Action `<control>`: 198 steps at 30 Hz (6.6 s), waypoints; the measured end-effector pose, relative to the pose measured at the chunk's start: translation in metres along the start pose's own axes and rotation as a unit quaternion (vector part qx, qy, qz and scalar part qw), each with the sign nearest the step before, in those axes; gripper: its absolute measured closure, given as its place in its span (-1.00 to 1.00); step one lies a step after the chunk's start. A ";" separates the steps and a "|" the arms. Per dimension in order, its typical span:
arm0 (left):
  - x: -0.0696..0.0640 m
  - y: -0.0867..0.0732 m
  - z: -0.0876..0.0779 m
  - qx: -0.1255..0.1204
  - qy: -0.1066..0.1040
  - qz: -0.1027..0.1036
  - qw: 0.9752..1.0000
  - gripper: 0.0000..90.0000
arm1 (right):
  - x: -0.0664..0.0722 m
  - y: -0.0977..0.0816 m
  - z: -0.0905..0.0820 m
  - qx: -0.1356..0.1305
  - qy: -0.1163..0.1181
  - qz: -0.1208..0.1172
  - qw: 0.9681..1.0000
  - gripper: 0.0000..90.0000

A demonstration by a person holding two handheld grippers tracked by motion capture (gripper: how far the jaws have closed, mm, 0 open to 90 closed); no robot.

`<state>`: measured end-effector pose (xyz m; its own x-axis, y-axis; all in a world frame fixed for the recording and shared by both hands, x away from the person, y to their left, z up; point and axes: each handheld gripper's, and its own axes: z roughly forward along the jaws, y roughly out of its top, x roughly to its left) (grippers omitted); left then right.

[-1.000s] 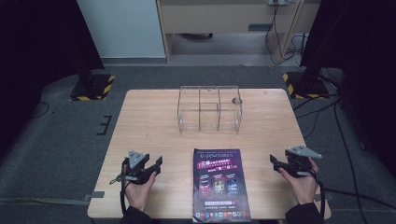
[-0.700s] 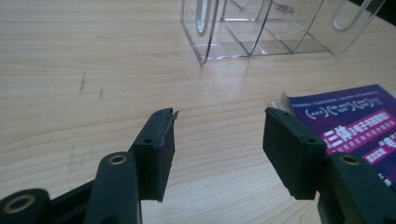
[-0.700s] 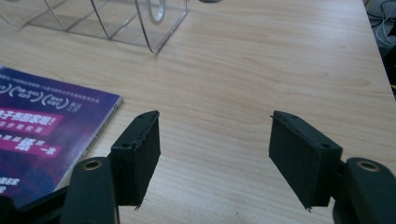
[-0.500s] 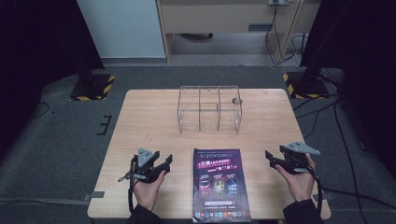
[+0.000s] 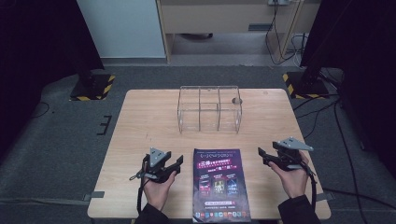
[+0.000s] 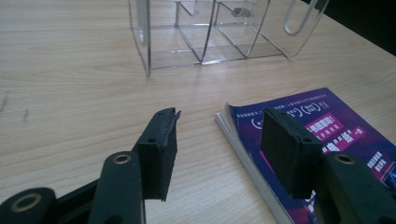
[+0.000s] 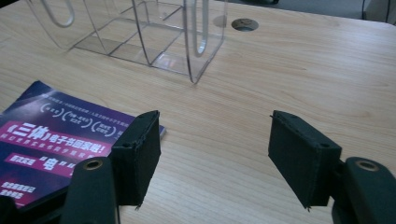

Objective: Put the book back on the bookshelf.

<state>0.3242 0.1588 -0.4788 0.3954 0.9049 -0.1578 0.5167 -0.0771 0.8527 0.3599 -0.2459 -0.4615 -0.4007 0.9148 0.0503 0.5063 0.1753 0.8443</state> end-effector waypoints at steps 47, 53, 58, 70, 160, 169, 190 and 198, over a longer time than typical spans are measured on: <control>-0.041 -0.036 0.048 0.083 -0.048 0.017 0.995 0.06 | 0.047 -0.037 0.035 0.062 0.064 -0.012 0.996 -0.28; -0.042 -0.038 0.050 0.089 -0.046 0.017 0.995 0.07 | 0.051 -0.041 0.038 0.068 0.071 -0.011 0.995 -0.27; -0.042 -0.039 0.052 0.092 -0.043 0.018 0.995 0.07 | 0.055 -0.044 0.041 0.074 0.076 -0.011 0.994 -0.26; -0.043 -0.040 0.055 0.091 -0.037 0.011 0.995 -0.06 | 0.061 -0.050 0.046 0.085 0.084 -0.010 0.993 -0.28; -0.045 -0.048 0.044 0.057 -0.149 -0.058 0.986 -0.11 | 0.061 -0.062 0.050 0.057 0.106 0.062 0.991 -0.13; -0.045 -0.044 0.055 0.056 -0.130 -0.052 0.988 -0.15 | 0.060 -0.062 0.050 0.057 0.106 0.067 0.991 -0.13; -0.060 -0.034 0.052 0.077 -0.127 -0.013 0.989 0.35 | 0.061 -0.062 0.051 0.057 0.104 0.064 0.991 -0.13; -0.061 -0.031 0.052 0.086 -0.114 -0.008 0.990 0.57 | 0.060 -0.062 0.051 0.058 0.107 0.059 0.991 -0.14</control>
<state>0.3233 0.0844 -0.5214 0.5374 0.7895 -0.2964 0.6380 -0.1509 0.7551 0.3434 -0.1838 -0.5379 -0.4799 0.8354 0.2679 0.6387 0.1234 0.7595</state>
